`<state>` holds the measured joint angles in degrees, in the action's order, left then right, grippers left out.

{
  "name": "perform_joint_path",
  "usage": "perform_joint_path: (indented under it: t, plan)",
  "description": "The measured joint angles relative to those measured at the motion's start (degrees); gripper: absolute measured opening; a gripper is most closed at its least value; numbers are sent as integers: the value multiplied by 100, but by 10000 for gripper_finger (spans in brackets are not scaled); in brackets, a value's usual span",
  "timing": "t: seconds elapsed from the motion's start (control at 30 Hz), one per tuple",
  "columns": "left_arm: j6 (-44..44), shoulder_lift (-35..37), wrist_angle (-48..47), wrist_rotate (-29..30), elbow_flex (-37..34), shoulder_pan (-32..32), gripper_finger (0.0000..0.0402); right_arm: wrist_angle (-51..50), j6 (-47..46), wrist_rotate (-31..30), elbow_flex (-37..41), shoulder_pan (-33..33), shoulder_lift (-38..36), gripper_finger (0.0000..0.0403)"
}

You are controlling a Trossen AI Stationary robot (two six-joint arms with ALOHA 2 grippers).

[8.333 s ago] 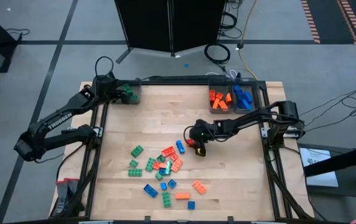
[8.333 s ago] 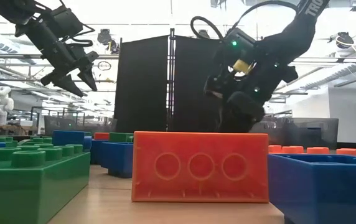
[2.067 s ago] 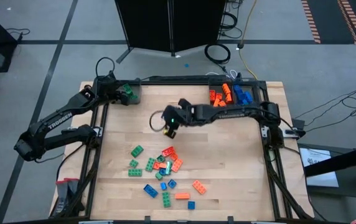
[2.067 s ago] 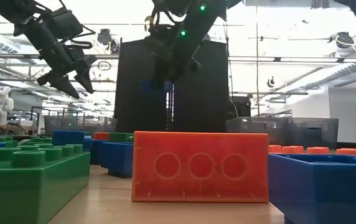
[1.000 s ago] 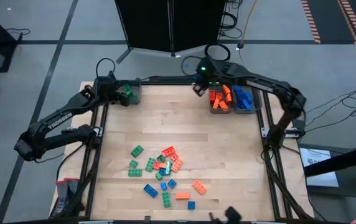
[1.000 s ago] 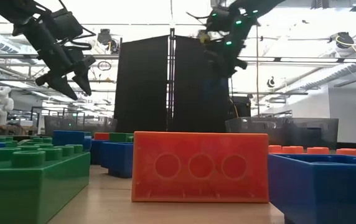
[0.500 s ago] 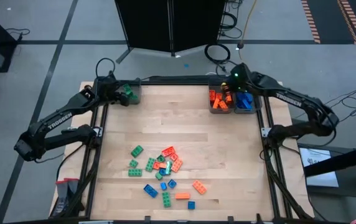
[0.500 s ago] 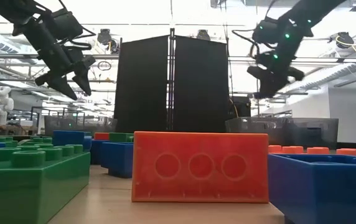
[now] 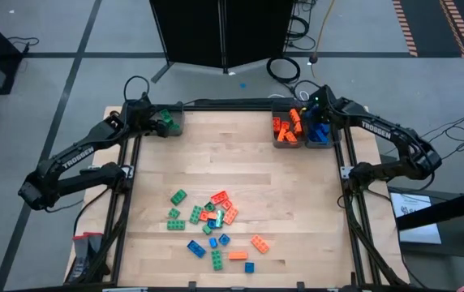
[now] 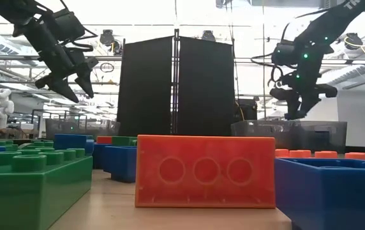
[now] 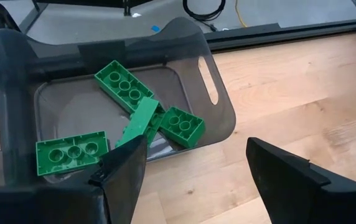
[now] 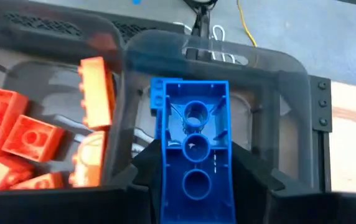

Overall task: Sort blocks
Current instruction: Put the blue game piece into the right black bin

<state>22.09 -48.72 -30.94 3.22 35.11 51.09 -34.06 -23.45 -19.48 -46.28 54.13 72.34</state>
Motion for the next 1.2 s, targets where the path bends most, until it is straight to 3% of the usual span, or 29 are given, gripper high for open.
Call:
perform_joint_path:
  t: [0.2,0.47,0.67,0.87,1.0,1.2]
  plan:
    - [4,-1,0,2,0,0,277,142,-114,34,-7,-6,-2,116]
    - [4,0,-1,4,0,0,277,386,-1052,-58,-7,33,0,116]
    - [4,1,0,4,0,-2,277,798,-3105,-576,-9,33,59,116]
    - [-8,1,0,4,0,-2,277,122,-4980,-806,-9,14,251,116]
    - [-41,1,0,7,0,-1,277,-216,-5758,-983,-9,-66,332,116]
    - [-46,-1,2,30,0,0,277,-396,-6081,-1040,-9,-60,547,116]
